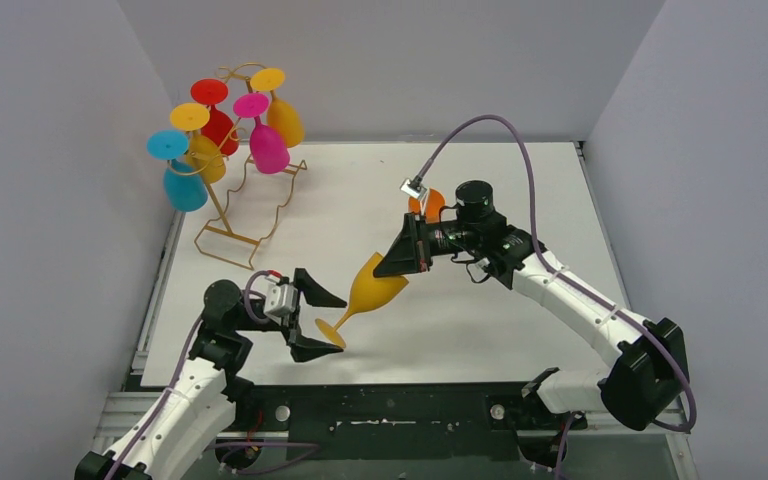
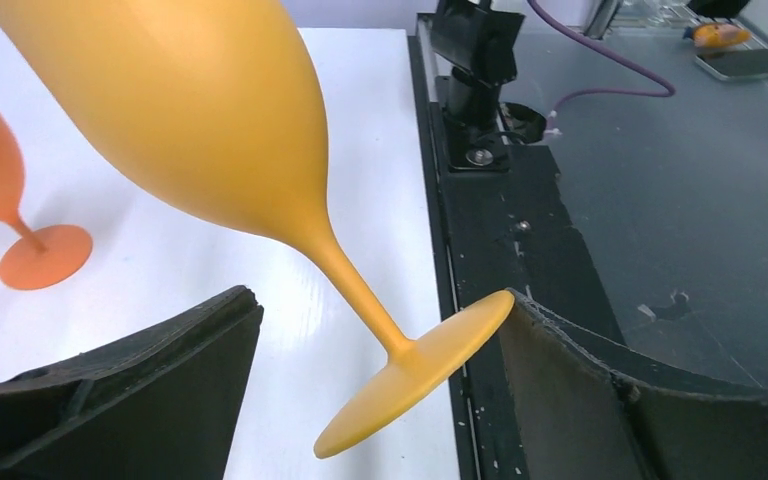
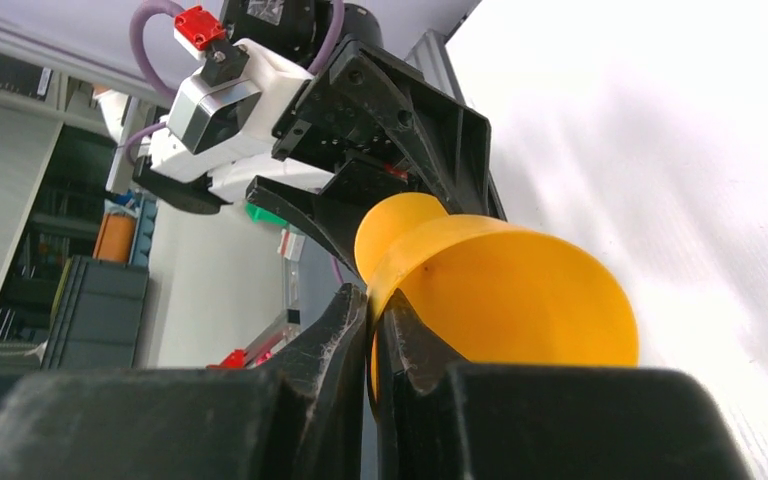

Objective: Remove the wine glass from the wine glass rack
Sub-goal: Place the wine glass at the center of the board, then move the wine rack to the center of the board.

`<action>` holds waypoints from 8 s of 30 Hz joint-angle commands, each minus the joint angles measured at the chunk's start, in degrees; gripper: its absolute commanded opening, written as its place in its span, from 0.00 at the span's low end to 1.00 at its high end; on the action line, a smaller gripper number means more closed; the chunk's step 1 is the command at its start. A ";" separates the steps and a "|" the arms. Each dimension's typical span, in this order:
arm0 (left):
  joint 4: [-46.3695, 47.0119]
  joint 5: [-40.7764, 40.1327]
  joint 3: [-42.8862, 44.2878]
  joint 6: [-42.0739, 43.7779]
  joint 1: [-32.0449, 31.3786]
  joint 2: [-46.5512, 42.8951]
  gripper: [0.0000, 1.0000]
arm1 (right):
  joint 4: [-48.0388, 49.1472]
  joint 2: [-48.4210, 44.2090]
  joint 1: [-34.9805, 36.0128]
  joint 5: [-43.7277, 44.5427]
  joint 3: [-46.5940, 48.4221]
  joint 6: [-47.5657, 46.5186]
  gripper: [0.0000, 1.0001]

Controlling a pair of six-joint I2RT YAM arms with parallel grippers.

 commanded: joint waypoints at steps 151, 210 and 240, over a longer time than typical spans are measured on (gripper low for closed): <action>-3.57 -60.21 22.98 -34.61 12.63 10.31 0.97 | -20.29 -1.54 -11.26 61.71 12.37 -18.67 0.51; -14.78 -98.34 26.53 -5.23 -8.73 37.35 0.97 | -15.98 0.20 -8.36 46.27 16.38 -14.55 0.64; -0.10 -83.58 38.54 14.00 7.34 63.95 0.97 | -20.78 -1.92 -9.44 49.27 15.78 -17.89 0.66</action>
